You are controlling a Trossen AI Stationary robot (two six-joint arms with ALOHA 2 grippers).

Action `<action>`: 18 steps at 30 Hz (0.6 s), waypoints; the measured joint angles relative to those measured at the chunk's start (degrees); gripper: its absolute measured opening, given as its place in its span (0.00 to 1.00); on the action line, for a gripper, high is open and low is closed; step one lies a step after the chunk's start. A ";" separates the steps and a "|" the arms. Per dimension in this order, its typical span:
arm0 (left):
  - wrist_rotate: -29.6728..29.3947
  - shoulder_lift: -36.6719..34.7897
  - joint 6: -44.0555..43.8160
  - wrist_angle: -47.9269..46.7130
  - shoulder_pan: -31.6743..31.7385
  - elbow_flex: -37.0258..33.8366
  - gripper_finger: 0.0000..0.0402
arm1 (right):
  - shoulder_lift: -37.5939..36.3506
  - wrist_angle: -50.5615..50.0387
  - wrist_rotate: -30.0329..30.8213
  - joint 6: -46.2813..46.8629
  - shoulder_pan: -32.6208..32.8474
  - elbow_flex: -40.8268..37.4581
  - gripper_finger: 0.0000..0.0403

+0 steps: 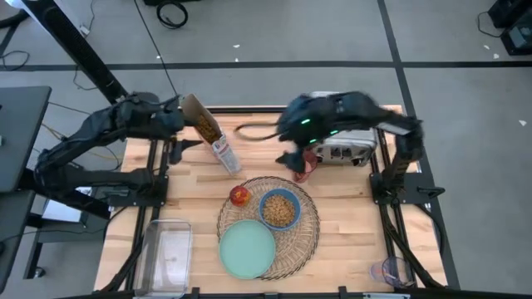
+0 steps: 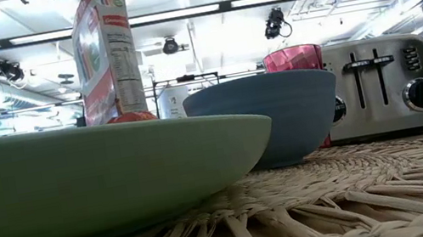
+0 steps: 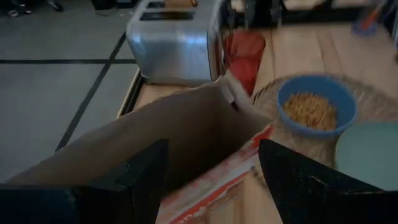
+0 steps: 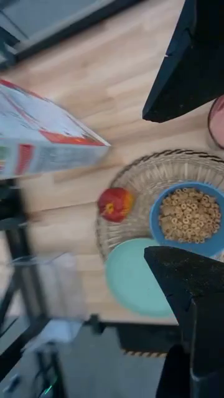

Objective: Arrange a breakfast setting
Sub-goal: Pour the cereal from the cereal box into the blue bowl

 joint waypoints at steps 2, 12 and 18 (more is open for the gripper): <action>1.66 2.13 3.67 0.13 1.45 0.00 0.63 | -3.08 0.12 -0.21 0.55 0.00 0.02 0.86; 6.65 8.78 10.86 -1.82 4.39 0.22 0.63 | -10.74 -0.14 5.50 0.54 -0.38 0.00 0.86; 3.36 11.92 10.76 -6.42 4.39 0.18 0.58 | -10.41 -0.14 5.78 -3.55 -2.45 -0.07 0.86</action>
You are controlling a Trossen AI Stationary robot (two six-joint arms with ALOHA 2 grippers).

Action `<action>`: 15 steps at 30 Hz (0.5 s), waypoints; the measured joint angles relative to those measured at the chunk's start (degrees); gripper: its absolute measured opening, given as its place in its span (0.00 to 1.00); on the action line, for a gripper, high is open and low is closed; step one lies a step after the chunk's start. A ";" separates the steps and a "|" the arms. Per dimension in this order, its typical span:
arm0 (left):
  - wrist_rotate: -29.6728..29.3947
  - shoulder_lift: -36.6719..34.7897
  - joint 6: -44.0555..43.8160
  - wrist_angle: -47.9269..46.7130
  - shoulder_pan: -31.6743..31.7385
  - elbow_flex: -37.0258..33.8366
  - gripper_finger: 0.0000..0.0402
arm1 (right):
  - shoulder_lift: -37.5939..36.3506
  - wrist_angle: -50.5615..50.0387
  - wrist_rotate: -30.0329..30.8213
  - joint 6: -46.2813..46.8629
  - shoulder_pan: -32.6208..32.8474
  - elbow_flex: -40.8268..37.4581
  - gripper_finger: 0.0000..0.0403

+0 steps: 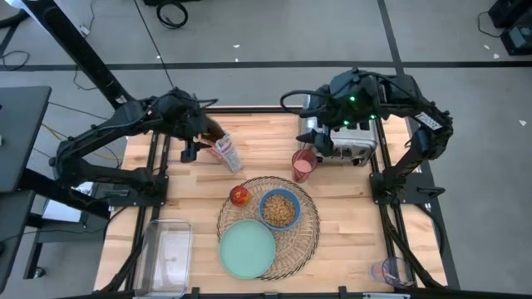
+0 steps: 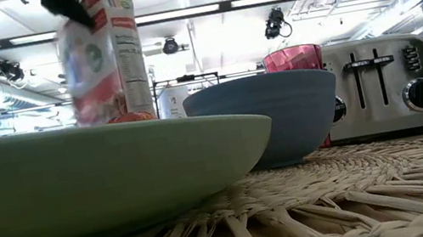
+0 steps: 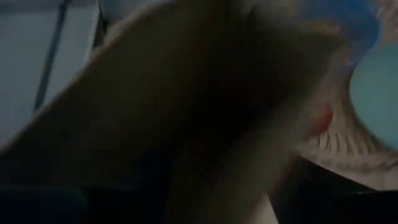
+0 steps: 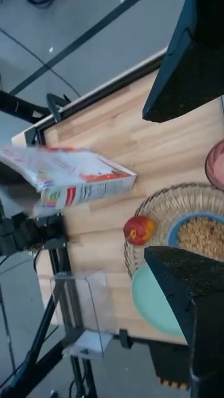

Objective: Arrange a breakfast setting
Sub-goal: Pour the cereal from the cereal box into the blue bowl

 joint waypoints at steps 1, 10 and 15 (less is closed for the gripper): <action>-1.34 0.68 -0.06 -1.39 0.00 -0.15 0.55 | 0.38 0.00 0.00 -0.56 -0.34 0.00 0.86; -7.97 2.21 -3.03 -1.53 -0.03 -0.16 0.12 | 2.79 0.35 -1.77 -5.92 -2.96 -0.04 0.86; -12.88 1.29 -5.97 -2.00 1.69 -0.10 0.03 | 3.50 0.47 -1.95 -7.44 -4.22 -0.04 0.86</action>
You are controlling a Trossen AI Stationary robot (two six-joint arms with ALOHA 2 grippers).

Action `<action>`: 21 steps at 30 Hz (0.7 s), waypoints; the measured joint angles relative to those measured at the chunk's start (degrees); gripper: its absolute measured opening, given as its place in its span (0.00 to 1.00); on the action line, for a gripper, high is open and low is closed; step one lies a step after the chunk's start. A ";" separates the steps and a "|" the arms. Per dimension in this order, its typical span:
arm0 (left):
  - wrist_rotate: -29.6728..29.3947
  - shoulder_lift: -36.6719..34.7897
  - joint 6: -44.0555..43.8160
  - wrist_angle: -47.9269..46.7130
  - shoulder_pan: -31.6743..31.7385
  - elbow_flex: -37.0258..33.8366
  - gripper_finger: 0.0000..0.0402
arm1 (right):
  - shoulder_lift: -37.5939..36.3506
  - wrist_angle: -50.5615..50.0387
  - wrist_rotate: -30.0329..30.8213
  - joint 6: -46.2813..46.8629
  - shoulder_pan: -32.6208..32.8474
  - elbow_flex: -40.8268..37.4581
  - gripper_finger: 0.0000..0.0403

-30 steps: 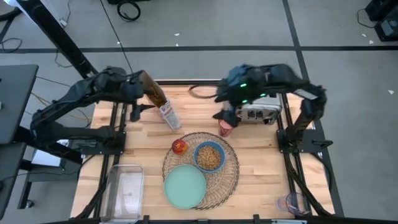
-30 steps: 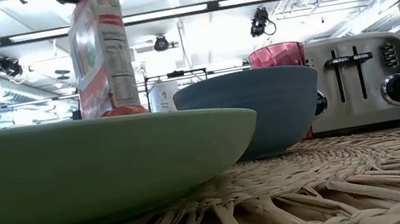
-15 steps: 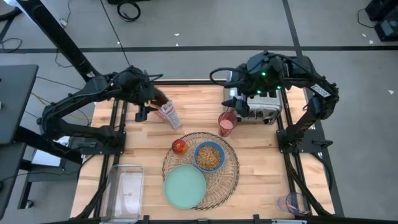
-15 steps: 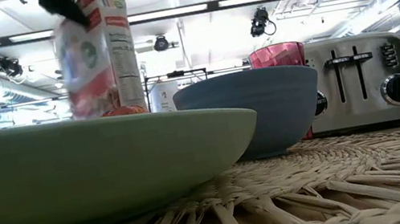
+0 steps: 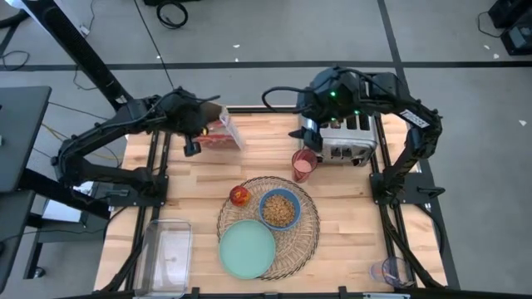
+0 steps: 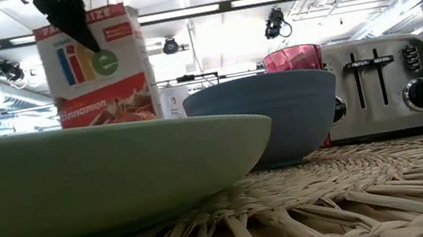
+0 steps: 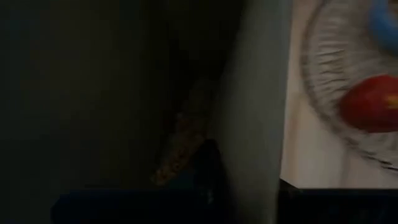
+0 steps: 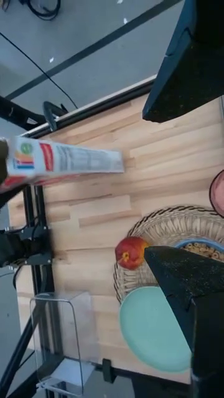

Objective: Arrange a breakfast setting
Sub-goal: Pour the cereal from the cereal box into the blue bowl

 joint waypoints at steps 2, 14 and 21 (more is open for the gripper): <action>-2.58 0.17 -0.27 -2.37 1.08 1.16 0.03 | 0.14 0.10 -0.65 -0.18 -0.56 0.00 0.86; -7.49 0.56 0.35 -7.52 15.59 5.84 0.02 | 0.18 2.20 -3.64 -0.63 -1.66 0.00 0.86; -7.70 3.28 -0.91 -5.49 19.63 5.82 0.02 | 0.18 2.53 -3.69 -0.79 -1.66 0.00 0.86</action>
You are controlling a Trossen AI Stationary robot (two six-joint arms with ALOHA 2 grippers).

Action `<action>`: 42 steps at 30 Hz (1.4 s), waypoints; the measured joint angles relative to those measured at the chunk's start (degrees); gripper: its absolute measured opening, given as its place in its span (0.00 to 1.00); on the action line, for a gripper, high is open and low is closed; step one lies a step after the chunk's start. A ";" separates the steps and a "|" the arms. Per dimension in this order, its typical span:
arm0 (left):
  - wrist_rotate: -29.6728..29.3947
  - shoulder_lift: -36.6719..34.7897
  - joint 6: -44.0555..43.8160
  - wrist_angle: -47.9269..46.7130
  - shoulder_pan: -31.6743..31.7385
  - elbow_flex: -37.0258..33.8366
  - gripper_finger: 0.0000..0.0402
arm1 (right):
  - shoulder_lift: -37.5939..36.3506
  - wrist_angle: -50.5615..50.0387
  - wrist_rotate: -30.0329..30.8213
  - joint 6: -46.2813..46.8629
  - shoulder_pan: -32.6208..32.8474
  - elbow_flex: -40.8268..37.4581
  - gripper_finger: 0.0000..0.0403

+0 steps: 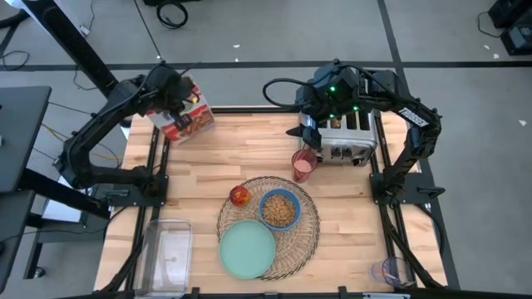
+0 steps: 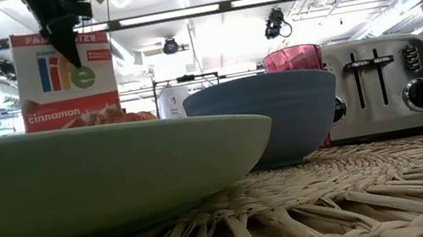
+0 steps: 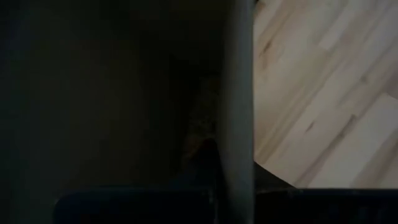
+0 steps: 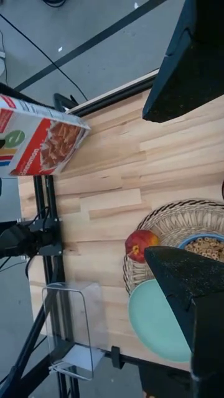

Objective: Arrange a breakfast setting
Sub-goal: Pour the cereal from the cereal box into the blue bowl, then put the toasted bread on the light green plate

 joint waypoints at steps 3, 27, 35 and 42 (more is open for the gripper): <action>-0.01 1.71 -0.74 0.87 -0.05 0.04 0.03 | 0.00 0.00 -0.81 0.00 0.00 0.00 0.86; 1.09 0.57 -1.75 0.91 -0.91 0.04 0.30 | -0.04 -0.09 -0.29 4.20 0.29 0.02 0.86; 1.10 0.55 -2.77 1.02 -0.91 3.01 0.48 | -0.04 -0.09 -0.30 2.81 0.29 0.02 0.86; 1.63 0.53 -4.03 -1.93 -0.91 10.42 0.52 | -0.04 -0.11 -0.32 1.64 0.33 0.02 0.86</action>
